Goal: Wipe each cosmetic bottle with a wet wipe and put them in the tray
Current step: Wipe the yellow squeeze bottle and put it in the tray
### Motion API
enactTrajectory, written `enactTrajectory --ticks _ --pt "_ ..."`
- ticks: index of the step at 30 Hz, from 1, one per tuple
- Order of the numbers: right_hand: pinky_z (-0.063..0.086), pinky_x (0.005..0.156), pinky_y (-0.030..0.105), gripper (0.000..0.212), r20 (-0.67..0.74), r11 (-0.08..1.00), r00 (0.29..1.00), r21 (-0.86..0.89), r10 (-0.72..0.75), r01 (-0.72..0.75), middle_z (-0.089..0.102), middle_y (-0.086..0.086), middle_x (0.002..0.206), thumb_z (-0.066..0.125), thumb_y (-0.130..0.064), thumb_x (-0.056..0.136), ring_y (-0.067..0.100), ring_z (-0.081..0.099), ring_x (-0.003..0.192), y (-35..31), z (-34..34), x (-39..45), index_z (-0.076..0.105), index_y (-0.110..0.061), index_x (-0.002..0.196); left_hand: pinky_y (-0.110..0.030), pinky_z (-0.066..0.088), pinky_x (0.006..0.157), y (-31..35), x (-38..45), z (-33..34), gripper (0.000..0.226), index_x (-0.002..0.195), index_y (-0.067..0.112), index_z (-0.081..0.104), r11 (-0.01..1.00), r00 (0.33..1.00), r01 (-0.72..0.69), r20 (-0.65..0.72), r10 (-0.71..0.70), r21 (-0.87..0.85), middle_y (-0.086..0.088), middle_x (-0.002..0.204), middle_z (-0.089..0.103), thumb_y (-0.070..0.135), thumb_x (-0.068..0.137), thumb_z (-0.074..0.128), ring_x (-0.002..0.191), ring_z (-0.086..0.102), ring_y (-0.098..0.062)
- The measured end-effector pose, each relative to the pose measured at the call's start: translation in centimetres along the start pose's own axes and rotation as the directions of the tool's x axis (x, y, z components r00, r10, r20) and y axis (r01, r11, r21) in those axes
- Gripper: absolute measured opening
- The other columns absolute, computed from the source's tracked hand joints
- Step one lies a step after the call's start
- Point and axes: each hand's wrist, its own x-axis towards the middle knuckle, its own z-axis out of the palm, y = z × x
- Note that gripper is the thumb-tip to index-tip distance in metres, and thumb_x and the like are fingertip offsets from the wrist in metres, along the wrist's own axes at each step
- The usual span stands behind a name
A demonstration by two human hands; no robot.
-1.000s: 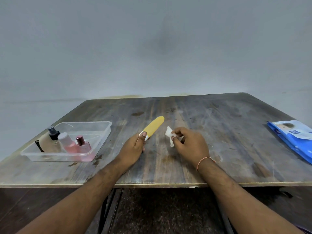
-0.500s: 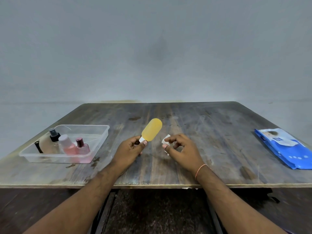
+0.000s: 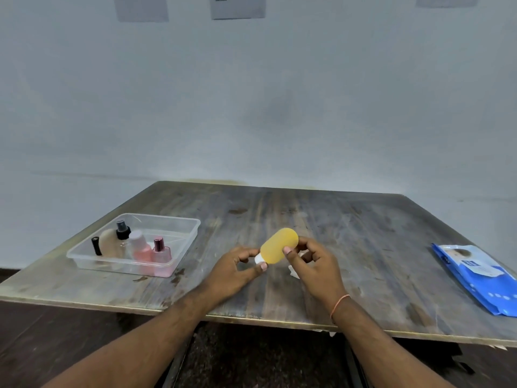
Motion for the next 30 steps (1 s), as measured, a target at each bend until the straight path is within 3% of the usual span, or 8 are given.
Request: enactTrajectory --ticks 2,7,10,14,20,24,27,30 --pt "0.054 0.067 0.028 0.016 0.022 1.000 1.000 0.018 0.011 -0.012 0.075 -0.007 0.091 0.082 -0.033 0.094 0.020 0.060 0.072 -0.7 0.5 0.5 0.078 -0.034 0.110 -0.028 0.049 0.096 0.5 -0.1 -0.6 0.035 0.124 0.046 0.074 0.998 1.000 -0.014 -0.012 0.015 0.063 0.020 0.125 0.070 0.054 0.090 0.078 0.115 0.061 -0.002" --pt "0.052 0.067 0.027 0.017 0.086 0.999 0.996 0.045 -0.027 0.023 0.076 -0.007 0.097 0.082 -0.034 0.093 0.012 0.057 0.071 -3.5 1.9 2.0 0.079 -0.034 0.109 -0.018 0.049 0.099 4.0 0.5 -4.2 0.061 0.145 0.038 0.061 0.979 0.985 -0.126 -0.100 0.143 0.158 0.027 0.128 0.067 0.051 0.089 0.082 0.121 0.061 0.000" --pt "0.054 0.069 0.032 0.018 0.147 0.998 0.988 0.044 -0.056 0.050 0.077 -0.008 0.100 0.081 -0.038 0.093 0.022 0.061 0.076 -5.7 3.0 2.8 0.079 -0.036 0.111 -0.011 0.046 0.097 7.3 1.1 -7.7 0.054 0.145 0.034 0.064 0.923 0.950 -0.255 -0.101 0.294 0.288 0.024 0.126 0.069 0.045 0.094 0.080 0.118 0.061 0.005" --pt "0.050 0.067 0.023 0.019 0.192 0.994 0.976 0.018 -0.108 0.106 0.077 -0.013 0.101 0.078 -0.041 0.095 0.010 0.061 0.077 -8.0 5.0 3.6 0.078 -0.038 0.114 -0.013 0.050 0.086 10.2 0.9 -12.0 0.042 0.131 0.037 0.074 0.847 0.931 -0.308 -0.048 0.363 0.433 0.024 0.116 0.073 0.051 0.092 0.078 0.104 0.066 0.001" --pt "0.046 0.066 0.021 0.025 0.184 0.989 0.972 0.018 -0.149 0.148 0.073 -0.014 0.100 0.076 -0.047 0.095 0.006 0.059 0.072 -11.8 9.8 5.3 0.076 -0.037 0.118 -0.020 0.052 0.077 12.5 -0.5 -17.6 0.032 0.120 0.034 0.078 0.769 0.914 -0.257 -0.111 0.390 0.585 0.017 0.105 0.074 0.047 0.091 0.083 0.090 0.067 -0.003" --pt "0.060 0.077 0.033 0.026 0.172 0.987 0.973 0.055 -0.155 0.148 0.073 -0.018 0.103 0.079 -0.039 0.094 0.007 0.066 0.083 -15.0 13.7 6.7 0.072 -0.034 0.119 -0.017 0.050 0.074 13.4 -1.6 -21.9 0.029 0.117 0.040 0.081 0.750 0.905 -0.185 -0.188 0.383 0.635 0.019 0.097 0.074 0.048 0.089 0.084 0.085 0.068 -0.003" --pt "0.064 0.084 0.046 0.021 0.237 0.987 0.961 0.099 -0.143 0.123 0.074 -0.017 0.107 0.076 -0.029 0.098 0.006 0.067 0.089 -17.0 17.2 7.5 0.072 -0.031 0.119 -0.029 0.054 0.076 13.1 -2.5 -25.3 0.029 0.118 0.047 0.080 0.753 0.900 -0.093 -0.268 0.343 0.651 0.019 0.097 0.075 0.053 0.090 0.081 0.083 0.067 -0.005" --pt "0.063 0.088 0.045 0.020 0.334 0.986 0.929 0.094 -0.160 0.136 0.073 -0.017 0.110 0.068 -0.031 0.103 0.008 0.068 0.098 -18.9 20.6 8.0 0.071 -0.035 0.123 -0.032 0.053 0.079 11.9 -3.5 -28.6 0.029 0.121 0.045 0.080 0.766 0.887 0.003 -0.356 0.295 0.643 0.015 0.102 0.077 0.054 0.093 0.078 0.088 0.067 -0.007"
